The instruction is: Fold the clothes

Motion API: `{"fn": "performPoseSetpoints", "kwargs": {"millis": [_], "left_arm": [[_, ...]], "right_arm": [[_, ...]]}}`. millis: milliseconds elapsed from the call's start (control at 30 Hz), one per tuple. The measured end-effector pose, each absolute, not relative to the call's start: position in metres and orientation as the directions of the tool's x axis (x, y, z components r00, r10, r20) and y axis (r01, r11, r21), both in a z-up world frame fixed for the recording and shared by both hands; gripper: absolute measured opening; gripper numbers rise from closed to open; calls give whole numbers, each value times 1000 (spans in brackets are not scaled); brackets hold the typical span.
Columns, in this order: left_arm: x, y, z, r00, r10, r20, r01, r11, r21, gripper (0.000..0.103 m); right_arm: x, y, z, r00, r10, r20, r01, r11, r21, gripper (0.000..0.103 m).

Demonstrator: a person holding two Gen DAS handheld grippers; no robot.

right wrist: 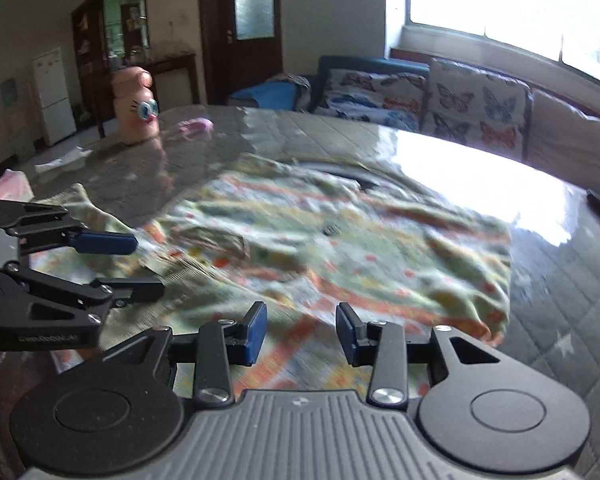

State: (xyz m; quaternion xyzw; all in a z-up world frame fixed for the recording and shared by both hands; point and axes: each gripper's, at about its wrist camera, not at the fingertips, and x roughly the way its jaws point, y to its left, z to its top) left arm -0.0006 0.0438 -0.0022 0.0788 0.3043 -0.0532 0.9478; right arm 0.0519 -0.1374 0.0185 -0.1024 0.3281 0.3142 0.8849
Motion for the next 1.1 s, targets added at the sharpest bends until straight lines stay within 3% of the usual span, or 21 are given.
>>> {"fn": "performPoseSetpoints", "kwargs": {"millis": [133, 267, 700, 1100], "left_arm": [[-10, 62, 4, 813, -34, -581, 100, 992, 81, 72], [-24, 87, 9, 823, 34, -567, 15, 997, 81, 81], [-52, 159, 8, 779, 255, -573, -260, 963, 75, 82], [-56, 202, 5, 729, 365, -579, -427, 904, 33, 81]], "right_arm": [[51, -119, 11, 558, 497, -664, -654, 757, 17, 39], [44, -106, 5, 561, 483, -673, -674, 738, -32, 40], [10, -98, 12, 477, 554, -683, -760, 650, -3, 40], [-9, -120, 24, 432, 592, -680, -764, 641, 72, 40]]}}
